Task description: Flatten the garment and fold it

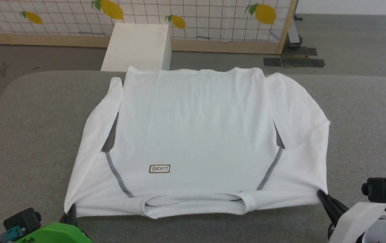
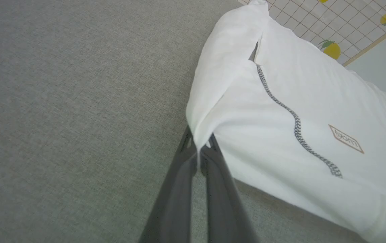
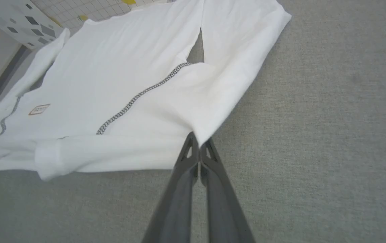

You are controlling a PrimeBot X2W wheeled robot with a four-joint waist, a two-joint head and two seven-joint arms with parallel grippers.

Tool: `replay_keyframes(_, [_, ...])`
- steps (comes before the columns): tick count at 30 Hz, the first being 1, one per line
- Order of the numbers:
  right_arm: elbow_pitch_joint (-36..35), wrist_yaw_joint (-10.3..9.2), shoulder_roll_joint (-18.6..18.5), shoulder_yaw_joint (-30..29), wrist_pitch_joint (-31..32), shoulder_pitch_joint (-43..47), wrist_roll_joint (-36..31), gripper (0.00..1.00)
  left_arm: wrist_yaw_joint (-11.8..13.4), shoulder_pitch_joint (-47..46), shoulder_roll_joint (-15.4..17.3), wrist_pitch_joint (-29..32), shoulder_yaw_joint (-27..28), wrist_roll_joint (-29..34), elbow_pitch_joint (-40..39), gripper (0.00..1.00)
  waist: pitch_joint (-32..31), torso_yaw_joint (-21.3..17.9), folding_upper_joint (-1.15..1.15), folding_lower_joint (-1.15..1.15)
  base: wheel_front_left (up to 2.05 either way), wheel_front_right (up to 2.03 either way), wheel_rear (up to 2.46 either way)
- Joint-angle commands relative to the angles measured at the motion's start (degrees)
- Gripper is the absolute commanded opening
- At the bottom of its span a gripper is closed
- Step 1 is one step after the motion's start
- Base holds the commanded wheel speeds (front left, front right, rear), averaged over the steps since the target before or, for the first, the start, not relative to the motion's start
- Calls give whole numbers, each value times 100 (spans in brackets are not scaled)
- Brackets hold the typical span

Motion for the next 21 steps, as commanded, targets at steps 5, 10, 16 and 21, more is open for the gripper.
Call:
replay_keyframes(5, [-876, -14, -107, -203, 1084, 531, -357, 0, 434, 543, 420, 399, 245, -83, -684, 0, -154, -8, 0, 1, 0, 0, 0])
replay_keyframes(10, [-1485, -14, -85, -314, 2007, 891, -518, 0, 810, 978, 673, 1083, 58, -58, -1154, 0, -200, -46, 0, 1, 0, 0, 0])
replay_keyframes(16, [-1483, -14, 5, -392, 2380, 1042, -652, 0, 935, 1051, 733, 1806, -299, -205, -1262, 0, -204, -22, 0, 1, 0, 0, 0])
replay_keyframes(21, [-752, -14, 33, 71, 2387, 958, -695, 0, 819, 771, 601, 1952, -456, -304, -799, 0, -163, -45, 0, 1, 0, 0, 0])
